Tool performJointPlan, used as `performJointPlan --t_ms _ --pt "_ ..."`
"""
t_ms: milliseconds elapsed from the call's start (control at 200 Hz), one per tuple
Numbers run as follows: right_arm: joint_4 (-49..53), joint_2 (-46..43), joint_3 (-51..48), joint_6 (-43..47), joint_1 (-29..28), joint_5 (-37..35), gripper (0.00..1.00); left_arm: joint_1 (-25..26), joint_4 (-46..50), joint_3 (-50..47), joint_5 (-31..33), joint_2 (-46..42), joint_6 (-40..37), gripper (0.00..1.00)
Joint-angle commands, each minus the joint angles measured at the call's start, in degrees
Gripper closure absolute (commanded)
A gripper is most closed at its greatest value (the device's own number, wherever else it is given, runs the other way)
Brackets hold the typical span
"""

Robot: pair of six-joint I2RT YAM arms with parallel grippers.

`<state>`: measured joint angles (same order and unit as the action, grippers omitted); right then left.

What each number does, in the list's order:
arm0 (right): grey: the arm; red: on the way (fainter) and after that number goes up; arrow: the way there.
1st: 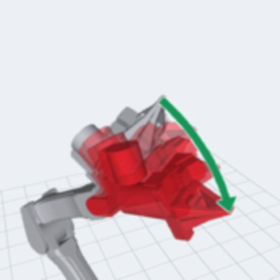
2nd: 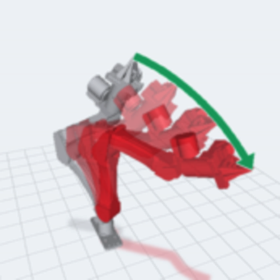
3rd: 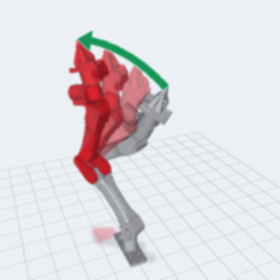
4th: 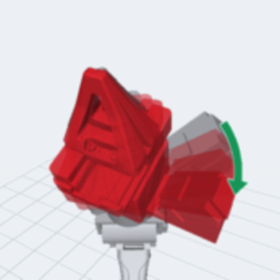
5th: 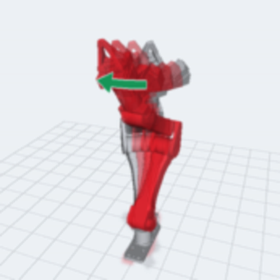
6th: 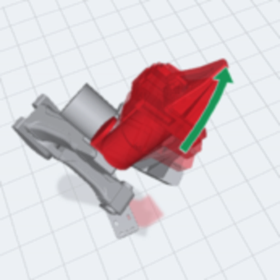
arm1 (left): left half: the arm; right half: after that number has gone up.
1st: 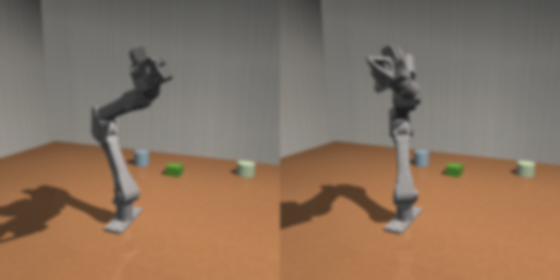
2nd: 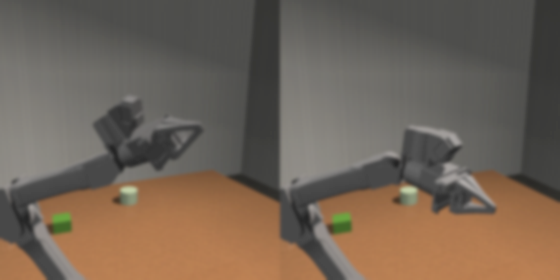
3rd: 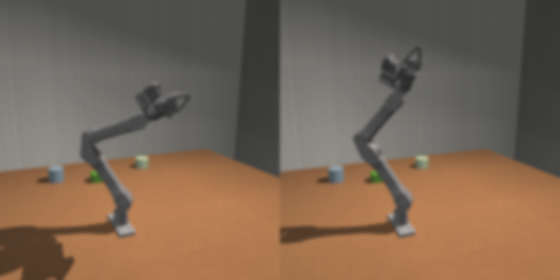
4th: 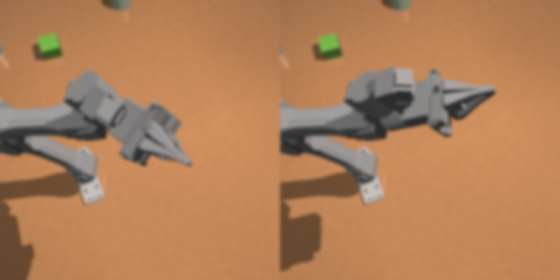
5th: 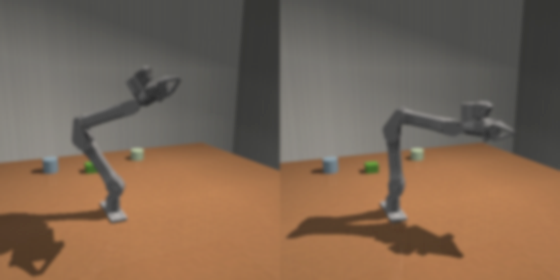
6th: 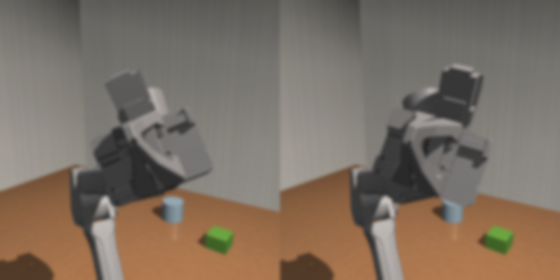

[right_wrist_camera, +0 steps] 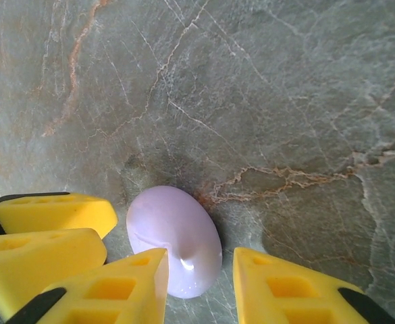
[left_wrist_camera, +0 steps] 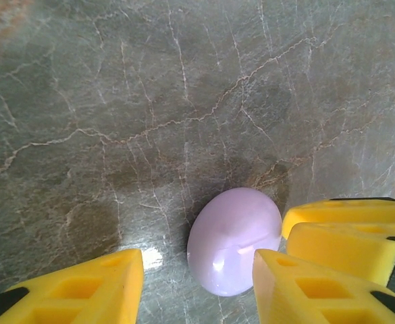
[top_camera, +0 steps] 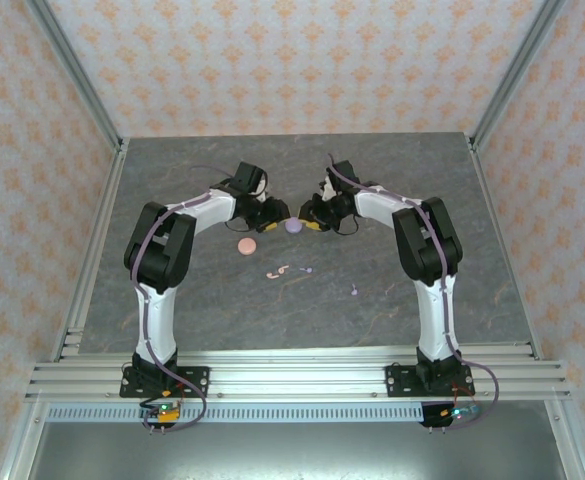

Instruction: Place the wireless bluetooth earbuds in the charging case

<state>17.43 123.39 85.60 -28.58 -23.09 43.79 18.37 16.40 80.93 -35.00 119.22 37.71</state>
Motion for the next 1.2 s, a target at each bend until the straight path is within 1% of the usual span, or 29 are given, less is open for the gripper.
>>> performJointPlan --t_ms 0,170,355,656,951,1196 --pt "-1.3 1.39 0.97 -0.67 -0.01 0.77 0.7 0.61 -1.77 -0.76 -1.64 1.1 1.04 0.53" --pt "-1.68 1.85 0.88 -1.04 -0.02 1.0 0.75 1.03 -2.46 -0.77 -2.41 1.8 1.35 0.53" --pt "-2.75 2.04 0.36 -1.94 0.02 1.34 0.77 1.54 -3.81 -0.77 -3.29 2.75 2.11 0.54" --pt "-4.22 2.37 -0.84 -3.07 0.0 1.8 0.8 1.58 -8.85 -2.42 -4.53 3.52 5.41 0.58" --pt "-5.63 2.23 -2.48 -4.44 0.01 2.12 0.83 1.68 -14.79 -4.96 -5.34 3.1 9.2 0.58" --pt "-6.19 1.68 -3.76 -4.66 0.11 2.2 0.83 1.67 -15.96 -4.9 -4.46 2.82 10.31 0.64"
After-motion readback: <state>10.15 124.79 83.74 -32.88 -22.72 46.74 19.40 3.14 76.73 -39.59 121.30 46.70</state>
